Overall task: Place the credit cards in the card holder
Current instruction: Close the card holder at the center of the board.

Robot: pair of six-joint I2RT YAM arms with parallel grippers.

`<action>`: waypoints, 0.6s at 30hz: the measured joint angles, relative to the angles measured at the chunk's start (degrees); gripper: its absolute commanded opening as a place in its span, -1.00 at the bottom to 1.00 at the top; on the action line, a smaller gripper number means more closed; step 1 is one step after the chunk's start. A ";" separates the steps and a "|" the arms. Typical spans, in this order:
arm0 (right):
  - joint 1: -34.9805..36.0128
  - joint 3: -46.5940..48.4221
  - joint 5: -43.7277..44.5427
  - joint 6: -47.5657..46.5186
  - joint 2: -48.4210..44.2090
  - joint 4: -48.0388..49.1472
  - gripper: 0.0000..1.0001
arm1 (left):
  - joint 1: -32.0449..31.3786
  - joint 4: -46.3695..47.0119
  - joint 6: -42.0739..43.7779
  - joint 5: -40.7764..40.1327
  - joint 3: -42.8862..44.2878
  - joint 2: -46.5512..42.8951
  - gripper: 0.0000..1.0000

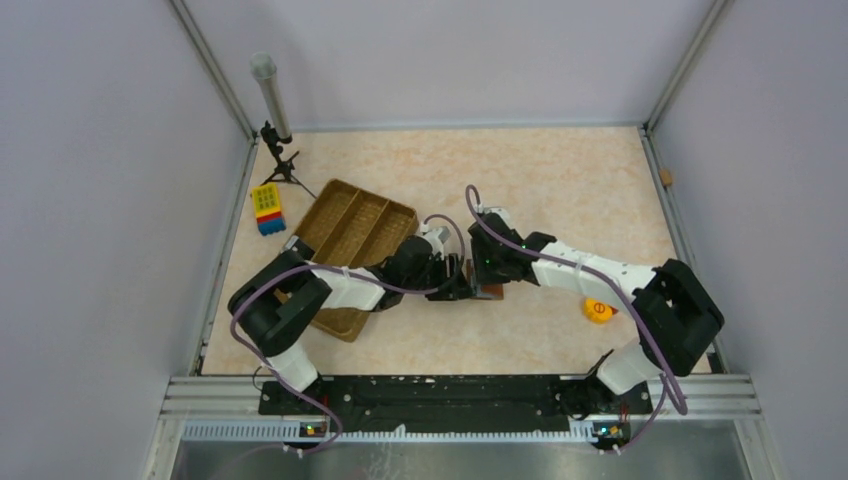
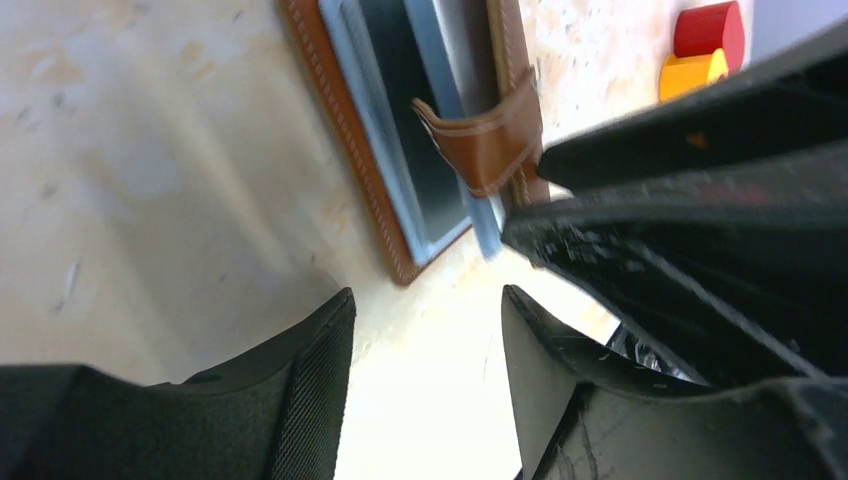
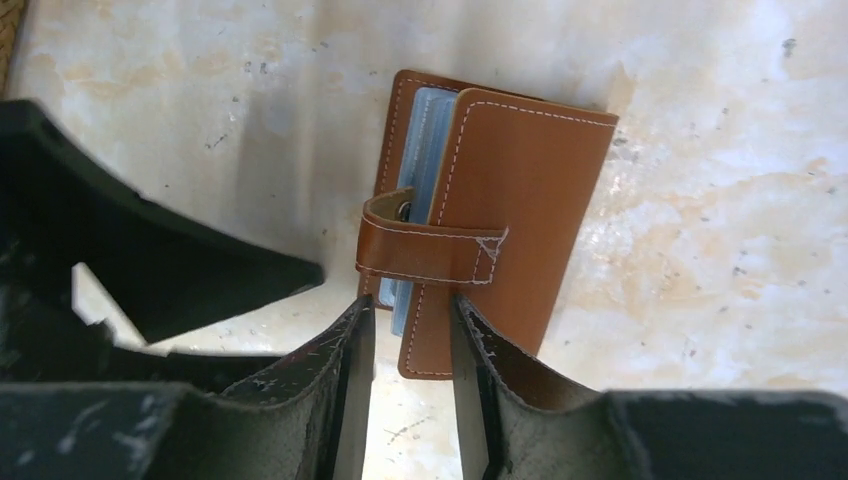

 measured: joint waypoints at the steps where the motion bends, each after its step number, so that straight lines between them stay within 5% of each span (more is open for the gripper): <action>1: 0.00 0.00 -0.28 0.09 0.44 0.50 -0.30 | 0.00 -1.25 0.50 -0.52 -0.79 -1.44 0.19; 18: 0.00 -0.87 -12.33 1.25 2.45 10.10 0.22 | 0.11 -26.03 5.22 -8.90 -4.48 -32.74 0.60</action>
